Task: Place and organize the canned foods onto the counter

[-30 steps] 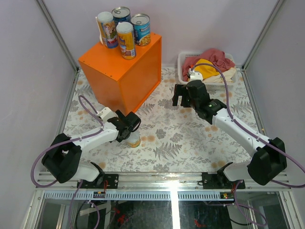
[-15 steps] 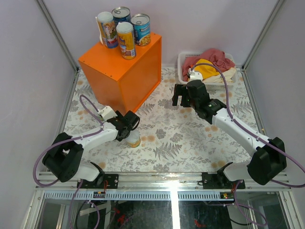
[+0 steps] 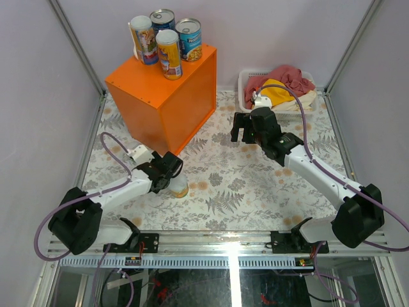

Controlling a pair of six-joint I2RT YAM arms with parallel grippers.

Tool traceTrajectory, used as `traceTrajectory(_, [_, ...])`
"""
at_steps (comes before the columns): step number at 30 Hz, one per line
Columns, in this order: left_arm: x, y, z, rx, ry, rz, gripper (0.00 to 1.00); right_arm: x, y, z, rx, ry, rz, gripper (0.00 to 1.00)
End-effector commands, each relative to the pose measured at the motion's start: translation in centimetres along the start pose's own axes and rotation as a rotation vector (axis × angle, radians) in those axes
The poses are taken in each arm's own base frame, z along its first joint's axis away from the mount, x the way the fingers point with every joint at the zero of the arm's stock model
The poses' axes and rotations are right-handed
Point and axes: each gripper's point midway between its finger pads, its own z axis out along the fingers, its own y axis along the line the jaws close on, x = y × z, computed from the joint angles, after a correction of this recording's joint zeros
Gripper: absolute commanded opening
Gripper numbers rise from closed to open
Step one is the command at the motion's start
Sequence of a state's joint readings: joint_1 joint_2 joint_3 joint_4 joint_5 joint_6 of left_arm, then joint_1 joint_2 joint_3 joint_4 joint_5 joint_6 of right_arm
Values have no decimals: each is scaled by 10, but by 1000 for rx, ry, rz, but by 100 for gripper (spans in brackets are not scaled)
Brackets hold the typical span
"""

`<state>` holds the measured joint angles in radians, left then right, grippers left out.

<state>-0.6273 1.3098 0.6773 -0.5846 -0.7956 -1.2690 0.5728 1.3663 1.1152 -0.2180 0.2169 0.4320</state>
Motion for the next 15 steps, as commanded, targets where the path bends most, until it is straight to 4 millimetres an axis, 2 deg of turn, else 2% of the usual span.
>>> traceTrajectory(1, [-11,-1,-7,31,-20,7,0,-22,14,-5,-48,-66,6,93])
traceTrajectory(10, [-34,-11,-35,112,-109,66,0,-21,16,-4,-56,-66,17,93])
traceTrajectory(15, [-47,-25,-57,184,-160,115,0,-22,16,-3,-57,-67,20,93])
